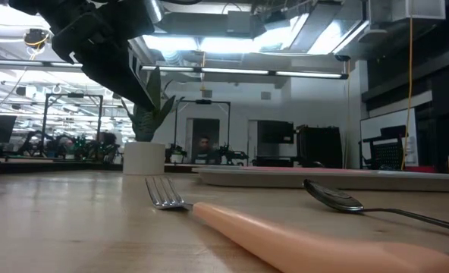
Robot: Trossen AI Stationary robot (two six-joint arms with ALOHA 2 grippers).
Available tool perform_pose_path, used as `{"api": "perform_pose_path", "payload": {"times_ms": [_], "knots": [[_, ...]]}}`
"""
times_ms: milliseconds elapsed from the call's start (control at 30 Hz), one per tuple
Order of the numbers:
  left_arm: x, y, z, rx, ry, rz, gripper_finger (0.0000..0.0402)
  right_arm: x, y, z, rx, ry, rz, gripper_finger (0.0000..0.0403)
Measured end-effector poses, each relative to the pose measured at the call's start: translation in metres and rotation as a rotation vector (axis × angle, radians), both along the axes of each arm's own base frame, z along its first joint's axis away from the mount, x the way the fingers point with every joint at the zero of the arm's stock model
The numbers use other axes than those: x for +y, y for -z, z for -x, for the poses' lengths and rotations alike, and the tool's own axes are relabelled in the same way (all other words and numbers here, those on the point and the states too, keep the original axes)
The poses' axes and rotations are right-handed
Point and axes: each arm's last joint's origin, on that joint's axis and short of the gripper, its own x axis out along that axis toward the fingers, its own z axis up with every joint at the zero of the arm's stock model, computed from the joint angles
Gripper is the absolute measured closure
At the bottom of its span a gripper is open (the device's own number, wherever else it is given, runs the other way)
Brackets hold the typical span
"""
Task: Pick and place plate/cup/fork/spoon on tray
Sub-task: Put the yellow cup to the top right of the pink plate on the blue serving tray
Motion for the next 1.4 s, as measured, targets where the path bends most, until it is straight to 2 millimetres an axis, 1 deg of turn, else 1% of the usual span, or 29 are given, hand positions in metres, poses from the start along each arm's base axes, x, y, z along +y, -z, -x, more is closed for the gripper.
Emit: {"api": "perform_pose_path", "payload": {"times_ms": [100, 167, 233, 333, 433, 500, 600, 667, 767, 867, 1000, 1133, 1267, 1400], "knots": [[0.000, 0.000, 0.000, 0.000, 0.000, 0.000, 0.0363, 0.001, 0.003, -0.001, 0.000, 0.002, 0.022, 0.0305], [0.000, 0.000, 0.000, 0.000, 0.000, 0.000, 0.0363, 0.001, 0.003, -0.001, 0.001, 0.003, 0.024, 0.0319], [0.000, 0.000, 0.000, 0.000, 0.000, 0.000, 0.0363, 0.001, 0.003, -0.002, 0.000, 0.011, 0.025, 0.0340], [0.000, 0.000, 0.000, 0.000, 0.000, 0.000, 0.0363, 0.001, 0.003, -0.001, 0.012, 0.027, 0.014, 0.0387], [0.000, 0.000, 0.000, 0.000, 0.000, 0.000, 0.0363, 0.000, 0.003, -0.001, 0.021, 0.053, 0.009, 0.0395], [0.000, 0.000, 0.000, 0.000, 0.000, 0.000, 0.0363, -0.002, -0.002, -0.003, 0.045, 0.093, 0.016, 0.0397], [0.000, 0.000, 0.000, 0.000, 0.000, 0.000, 0.0363, -0.007, -0.025, -0.008, 0.055, 0.133, 0.050, 0.0398], [0.000, 0.000, 0.000, 0.000, 0.000, 0.000, 0.0363, -0.011, -0.045, -0.013, 0.015, 0.151, 0.116, 0.0399], [0.000, 0.000, 0.000, 0.000, 0.000, 0.000, 0.0363, -0.020, -0.078, -0.020, -0.105, 0.158, 0.244, 0.0400], [0.000, 0.000, 0.000, 0.000, 0.000, 0.000, 0.0363, -0.033, -0.107, -0.029, -0.258, 0.164, 0.407, 0.0401], [0.000, 0.000, -0.001, -0.007, 0.001, 0.005, 0.0363, -0.060, -0.138, -0.045, -0.416, 0.210, 0.626, 0.0401], [-0.001, -0.003, -0.003, -0.038, 0.002, 0.013, 0.0363, -0.098, -0.157, -0.058, -0.435, 0.299, 0.777, 0.0401], [-0.001, -0.004, -0.003, -0.049, 0.003, 0.017, 0.0363, -0.146, -0.164, -0.064, -0.353, 0.412, 0.832, 0.0401], [-0.001, -0.004, -0.003, -0.048, 0.003, 0.017, 0.0363, -0.197, -0.160, -0.061, -0.232, 0.511, 0.745, 0.0401]]}}
